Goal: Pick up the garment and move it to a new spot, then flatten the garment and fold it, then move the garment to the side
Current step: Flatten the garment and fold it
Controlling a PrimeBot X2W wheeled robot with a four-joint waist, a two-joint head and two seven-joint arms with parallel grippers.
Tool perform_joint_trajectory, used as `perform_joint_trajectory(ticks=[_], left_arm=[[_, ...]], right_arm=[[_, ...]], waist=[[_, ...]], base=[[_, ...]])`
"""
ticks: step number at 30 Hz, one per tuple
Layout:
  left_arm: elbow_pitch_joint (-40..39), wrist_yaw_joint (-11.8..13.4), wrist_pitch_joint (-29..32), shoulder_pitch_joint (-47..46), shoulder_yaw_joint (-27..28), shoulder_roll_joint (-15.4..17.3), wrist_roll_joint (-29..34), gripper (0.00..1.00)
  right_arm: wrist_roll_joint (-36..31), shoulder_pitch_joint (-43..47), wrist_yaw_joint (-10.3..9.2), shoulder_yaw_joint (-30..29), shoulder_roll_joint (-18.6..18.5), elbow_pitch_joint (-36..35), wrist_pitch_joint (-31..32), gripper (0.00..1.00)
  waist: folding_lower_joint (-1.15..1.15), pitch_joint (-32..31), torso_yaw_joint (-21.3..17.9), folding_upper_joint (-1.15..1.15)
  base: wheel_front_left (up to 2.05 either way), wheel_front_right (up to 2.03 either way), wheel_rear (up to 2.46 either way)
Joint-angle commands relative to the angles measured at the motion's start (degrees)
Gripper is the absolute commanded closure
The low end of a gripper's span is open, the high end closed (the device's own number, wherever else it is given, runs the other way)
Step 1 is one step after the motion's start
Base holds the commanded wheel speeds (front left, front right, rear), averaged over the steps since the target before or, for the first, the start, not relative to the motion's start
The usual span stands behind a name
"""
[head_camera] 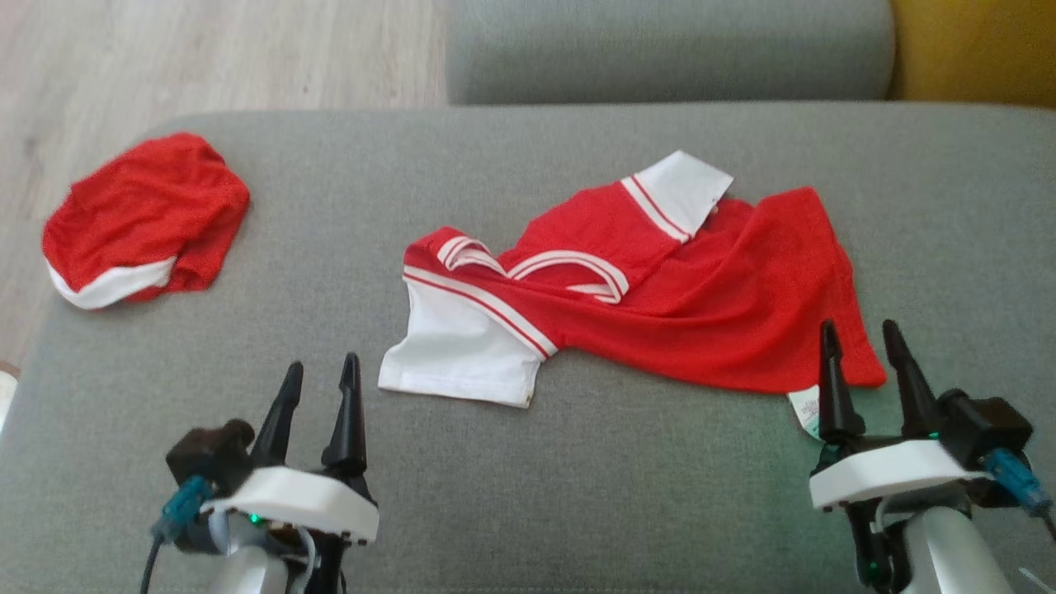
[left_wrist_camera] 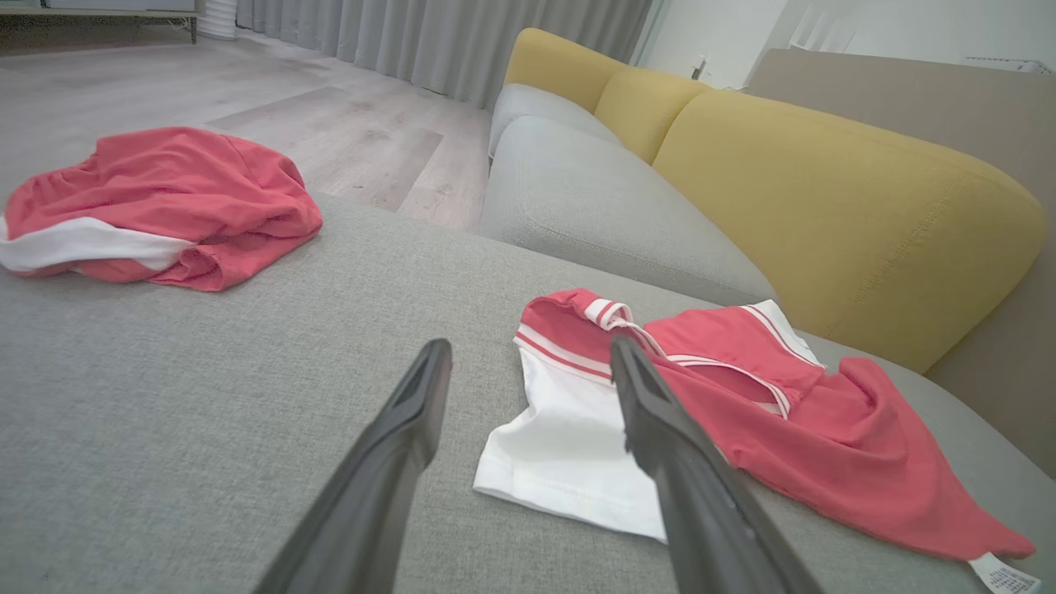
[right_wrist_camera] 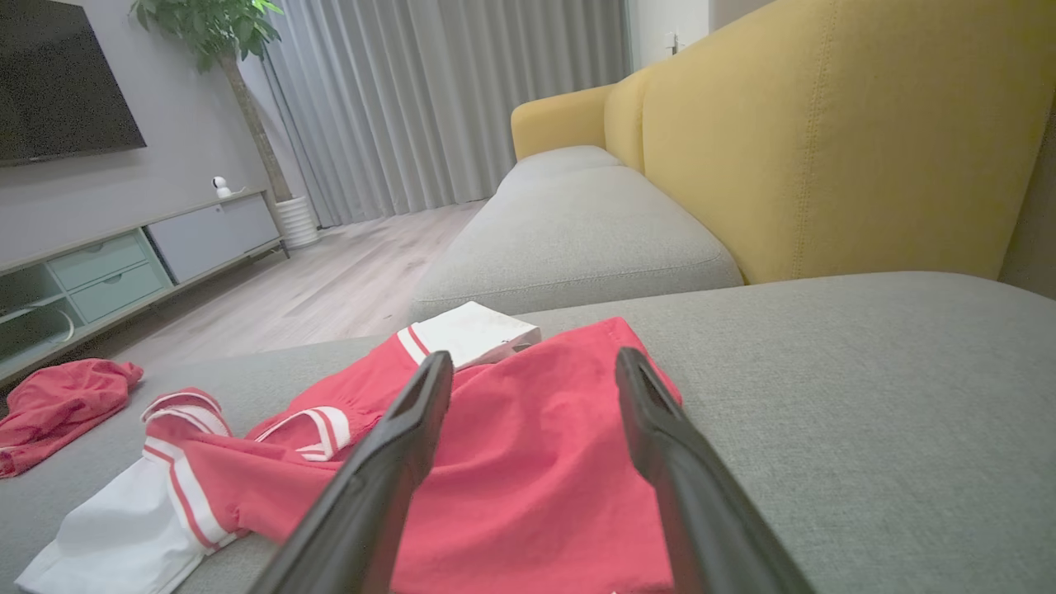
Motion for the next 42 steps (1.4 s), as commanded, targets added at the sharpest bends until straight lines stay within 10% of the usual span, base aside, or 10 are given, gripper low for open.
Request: perform_joint_trajectory(ticks=[1, 42], left_arm=[[-1.8, 0.6, -0.5, -1.5, 1.5, 0.5, 0.8, 0.00], [-0.4, 2.8, -0.5, -0.8, -0.5, 0.5, 4.3, 0.00]], right_arm=[[-0.8, -0.8, 0.43, 1.7, -0.2, -1.0, -0.9, 0.00], [-5.4, -1.2, 0.43, 1.3, -0.2, 1.5, -1.0, 0.00]], waist=[[0.02, -1.4, 0.1, 0.00], [0.02, -2.2, 0.1, 0.00]], base=[[0.00, 0.00, 0.00], [0.00, 0.00, 0.00]])
